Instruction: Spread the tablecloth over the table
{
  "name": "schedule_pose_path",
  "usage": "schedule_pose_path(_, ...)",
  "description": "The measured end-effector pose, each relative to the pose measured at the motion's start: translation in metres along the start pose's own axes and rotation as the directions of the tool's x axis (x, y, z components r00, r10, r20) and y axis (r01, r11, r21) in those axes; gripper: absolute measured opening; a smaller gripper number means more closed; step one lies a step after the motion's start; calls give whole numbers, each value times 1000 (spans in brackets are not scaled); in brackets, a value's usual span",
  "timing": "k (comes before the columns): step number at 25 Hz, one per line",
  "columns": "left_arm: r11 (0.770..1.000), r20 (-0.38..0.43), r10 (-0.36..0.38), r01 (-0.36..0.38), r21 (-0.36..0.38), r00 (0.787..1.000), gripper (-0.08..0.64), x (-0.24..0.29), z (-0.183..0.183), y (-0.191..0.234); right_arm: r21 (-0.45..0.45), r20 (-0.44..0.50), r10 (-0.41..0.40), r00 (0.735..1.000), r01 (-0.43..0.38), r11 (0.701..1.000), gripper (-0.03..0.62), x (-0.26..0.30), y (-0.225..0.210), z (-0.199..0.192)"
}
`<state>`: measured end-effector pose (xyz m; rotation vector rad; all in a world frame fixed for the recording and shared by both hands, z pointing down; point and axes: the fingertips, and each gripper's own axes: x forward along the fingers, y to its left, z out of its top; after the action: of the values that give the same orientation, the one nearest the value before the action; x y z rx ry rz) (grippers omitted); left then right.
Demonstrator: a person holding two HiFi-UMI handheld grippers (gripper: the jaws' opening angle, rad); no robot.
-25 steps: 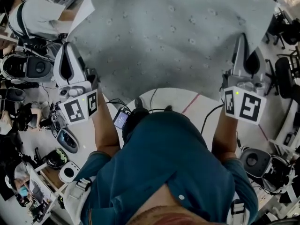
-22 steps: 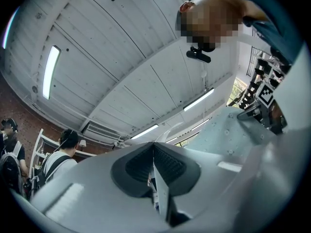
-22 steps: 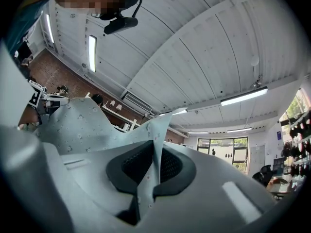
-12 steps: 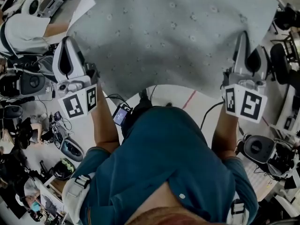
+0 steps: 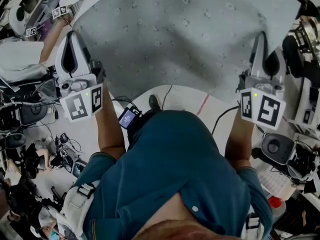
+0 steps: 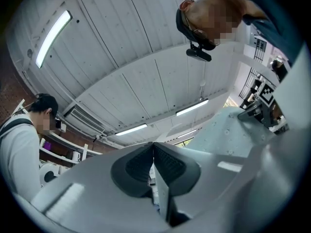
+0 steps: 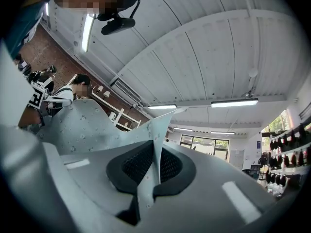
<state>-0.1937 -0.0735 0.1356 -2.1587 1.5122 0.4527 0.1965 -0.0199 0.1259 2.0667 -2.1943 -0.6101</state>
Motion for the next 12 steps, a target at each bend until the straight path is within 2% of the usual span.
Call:
schedule_pose_path(5, 999, 4, -41, 41, -32, 999, 2, 35, -31, 33, -22, -22, -49, 999, 48, 999, 14, 36, 18, 0)
schedule_pose_path(12, 996, 31, -82, 83, -38, 996, 2, 39, -38, 37, -36, -24, -112, 993, 111, 993, 14, 24, 21, -3)
